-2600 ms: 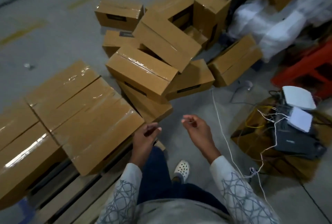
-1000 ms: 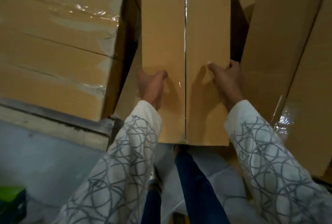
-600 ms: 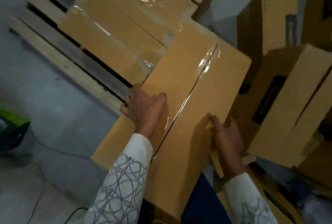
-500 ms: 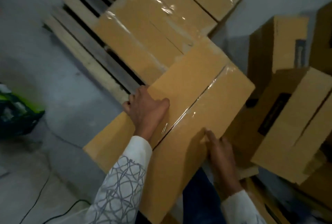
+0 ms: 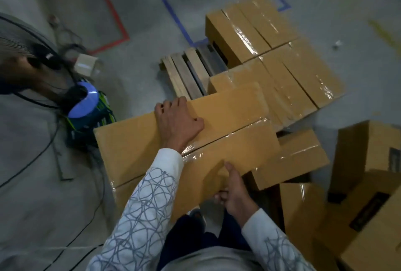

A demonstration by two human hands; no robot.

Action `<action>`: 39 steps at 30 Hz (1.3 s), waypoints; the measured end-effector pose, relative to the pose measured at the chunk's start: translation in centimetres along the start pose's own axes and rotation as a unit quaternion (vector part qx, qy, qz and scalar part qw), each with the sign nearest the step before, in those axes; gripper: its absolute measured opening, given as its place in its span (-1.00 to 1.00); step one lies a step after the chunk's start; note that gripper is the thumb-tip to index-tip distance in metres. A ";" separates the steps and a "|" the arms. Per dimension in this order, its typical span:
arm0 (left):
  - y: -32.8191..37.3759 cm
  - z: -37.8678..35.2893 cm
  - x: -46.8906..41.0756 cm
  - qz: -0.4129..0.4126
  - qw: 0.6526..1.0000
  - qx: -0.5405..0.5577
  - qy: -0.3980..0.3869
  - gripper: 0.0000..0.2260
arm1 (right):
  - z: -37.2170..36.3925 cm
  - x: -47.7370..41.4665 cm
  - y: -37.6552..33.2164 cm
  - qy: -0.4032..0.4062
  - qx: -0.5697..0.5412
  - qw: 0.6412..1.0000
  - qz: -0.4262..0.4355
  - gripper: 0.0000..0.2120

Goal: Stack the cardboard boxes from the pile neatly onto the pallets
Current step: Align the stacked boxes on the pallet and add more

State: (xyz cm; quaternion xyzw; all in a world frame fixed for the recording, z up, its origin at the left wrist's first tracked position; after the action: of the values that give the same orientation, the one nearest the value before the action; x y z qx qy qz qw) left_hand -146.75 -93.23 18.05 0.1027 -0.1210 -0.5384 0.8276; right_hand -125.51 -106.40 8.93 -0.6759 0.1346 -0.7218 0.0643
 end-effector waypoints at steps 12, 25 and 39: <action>-7.7 3.1 -14.7 0.065 0.996 0.060 -0.003 -0.36 | -11.8 -2.8 -12.8 0.011 0.053 0.998 0.038 -0.32; -10.6 7.5 -39.2 0.002 0.996 0.081 -0.024 -0.38 | -27.2 -5.6 -29.3 0.033 -0.020 0.996 0.074 -0.28; -8.6 8.6 -61.8 -0.127 0.984 0.036 -0.119 -0.36 | -41.4 -9.6 -42.3 0.041 -0.114 0.991 0.060 -0.50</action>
State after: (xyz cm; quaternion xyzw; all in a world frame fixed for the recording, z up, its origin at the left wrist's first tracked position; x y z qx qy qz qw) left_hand -181.03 -40.41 18.08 0.0823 -0.2239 -0.6427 0.7281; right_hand -162.14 -58.86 9.53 -0.6394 0.2590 -0.7235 0.0250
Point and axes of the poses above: each hand's wrist, its own x-axis away from the middle knuckle, its own z-axis out of the back of the hand, y = z × x, the point moved 7 cm from there along -x, towards the middle knuckle, and after that the axes turned 3 degrees about x, right-handed, at the moved point
